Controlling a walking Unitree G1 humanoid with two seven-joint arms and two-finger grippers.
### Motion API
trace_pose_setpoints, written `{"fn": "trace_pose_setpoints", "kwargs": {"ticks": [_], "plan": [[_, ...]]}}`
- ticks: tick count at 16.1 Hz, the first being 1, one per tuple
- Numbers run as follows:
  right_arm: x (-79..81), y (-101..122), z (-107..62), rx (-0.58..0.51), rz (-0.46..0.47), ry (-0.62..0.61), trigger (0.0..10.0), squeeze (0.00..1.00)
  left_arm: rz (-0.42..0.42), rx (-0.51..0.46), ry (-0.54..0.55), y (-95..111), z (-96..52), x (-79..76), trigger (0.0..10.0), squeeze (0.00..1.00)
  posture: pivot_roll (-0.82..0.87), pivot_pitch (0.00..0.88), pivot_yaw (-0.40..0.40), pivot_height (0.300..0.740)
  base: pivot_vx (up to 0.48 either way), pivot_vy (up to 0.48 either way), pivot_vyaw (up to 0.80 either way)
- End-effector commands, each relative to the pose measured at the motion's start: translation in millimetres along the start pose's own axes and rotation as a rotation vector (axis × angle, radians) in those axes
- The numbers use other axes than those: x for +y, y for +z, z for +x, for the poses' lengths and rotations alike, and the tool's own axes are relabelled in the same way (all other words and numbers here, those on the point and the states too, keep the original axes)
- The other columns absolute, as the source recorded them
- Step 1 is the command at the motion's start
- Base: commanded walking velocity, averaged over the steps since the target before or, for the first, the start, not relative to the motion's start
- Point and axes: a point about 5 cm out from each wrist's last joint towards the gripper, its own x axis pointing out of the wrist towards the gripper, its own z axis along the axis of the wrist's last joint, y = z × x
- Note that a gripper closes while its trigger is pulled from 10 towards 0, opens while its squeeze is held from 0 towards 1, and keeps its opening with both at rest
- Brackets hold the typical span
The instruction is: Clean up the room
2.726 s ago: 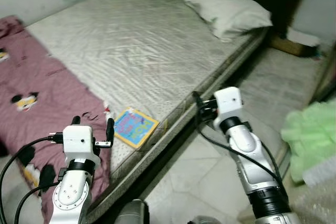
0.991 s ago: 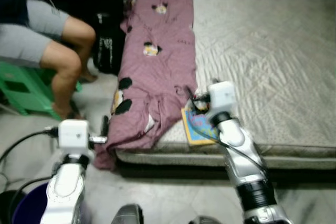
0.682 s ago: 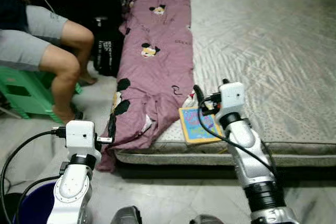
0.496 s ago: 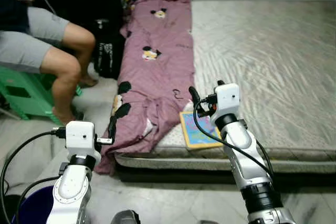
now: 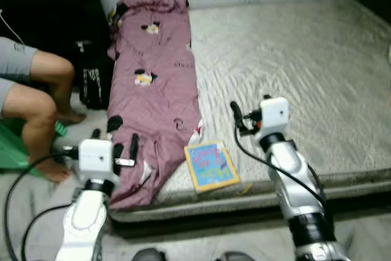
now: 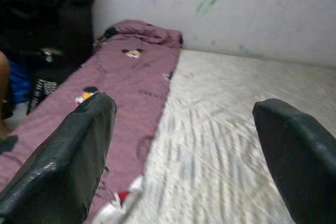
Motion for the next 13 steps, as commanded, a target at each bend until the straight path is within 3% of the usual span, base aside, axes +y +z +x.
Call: {"fn": "trace_pose_setpoints", "kwargs": {"ticks": [1,4,7,12,13], "plan": [[9.9,3.7,3.4,-0.012,0.013,0.036,10.0,0.0,0.026,0.015,0.023,-2.9,-1.4,6.7,10.0,0.0,-0.07,0.094,-0.001,0.74,0.0,0.0,0.0],[9.6,2.8,3.7,-0.009,0.014,0.04,10.0,0.0,0.035,0.039,0.079,-4.8,-1.8,11.6,10.0,0.0,-0.06,0.091,-0.004,0.74,0.0,0.0,0.0],[10.8,1.9,3.7,-0.008,0.006,0.044,10.0,0.0,0.024,-0.003,0.092,-0.5,-1.6,12.7,10.0,0.0,-0.06,0.082,-0.004,0.74,0.0,0.0,0.0],[11.5,1.1,4.6,-0.005,0.005,0.044,10.0,0.0,0.034,-0.029,0.125,2.2,-1.4,15.4,10.0,0.0,-0.06,0.074,-0.006,0.74,0.0,0.0,0.8],[11.5,0.9,4.7,-0.004,0.012,0.042,10.0,0.0,0.038,-0.039,0.125,3.1,-1.4,15.3,10.0,0.0,-0.06,0.074,-0.006,0.74,0.0,0.0,0.0]]}}
